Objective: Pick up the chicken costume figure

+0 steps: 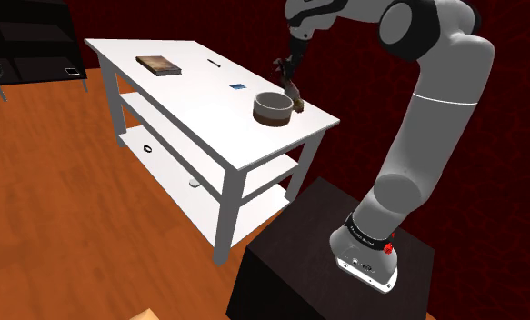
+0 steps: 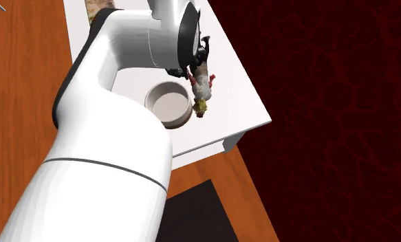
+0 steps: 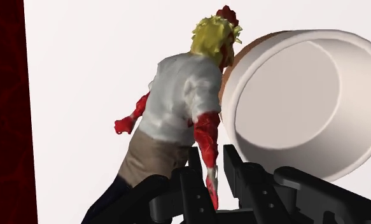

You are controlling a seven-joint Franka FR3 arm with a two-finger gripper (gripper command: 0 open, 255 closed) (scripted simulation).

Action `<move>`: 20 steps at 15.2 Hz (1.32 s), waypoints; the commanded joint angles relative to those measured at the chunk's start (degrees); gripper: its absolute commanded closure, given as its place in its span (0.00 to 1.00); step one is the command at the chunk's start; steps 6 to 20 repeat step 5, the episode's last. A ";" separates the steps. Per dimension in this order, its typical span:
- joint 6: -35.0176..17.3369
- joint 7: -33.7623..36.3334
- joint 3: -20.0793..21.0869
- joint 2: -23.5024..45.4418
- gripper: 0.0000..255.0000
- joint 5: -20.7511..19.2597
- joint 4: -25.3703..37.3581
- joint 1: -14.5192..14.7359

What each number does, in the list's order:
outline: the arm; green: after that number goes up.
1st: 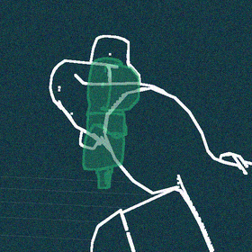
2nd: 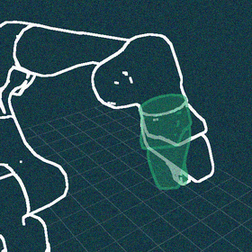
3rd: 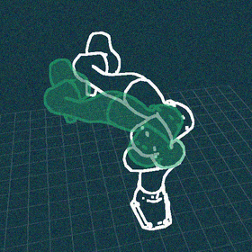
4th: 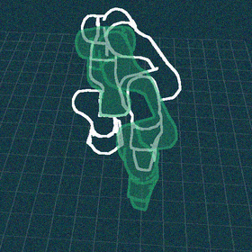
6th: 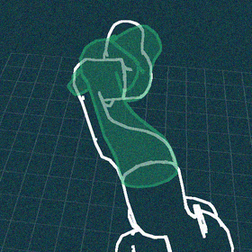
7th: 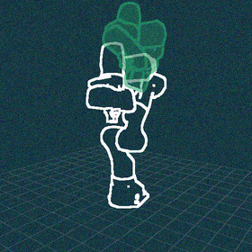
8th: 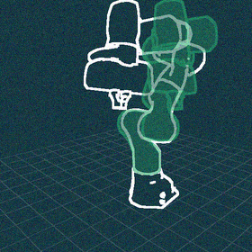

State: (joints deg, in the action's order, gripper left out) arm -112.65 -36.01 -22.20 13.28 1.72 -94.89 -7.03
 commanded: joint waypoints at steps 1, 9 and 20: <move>1.40 0.22 0.01 -0.52 1.00 -0.22 0.95 0.16; 3.01 0.19 -0.03 -0.64 1.00 -0.26 2.46 0.12; 3.01 0.19 -0.03 -0.64 1.00 -0.26 2.46 0.12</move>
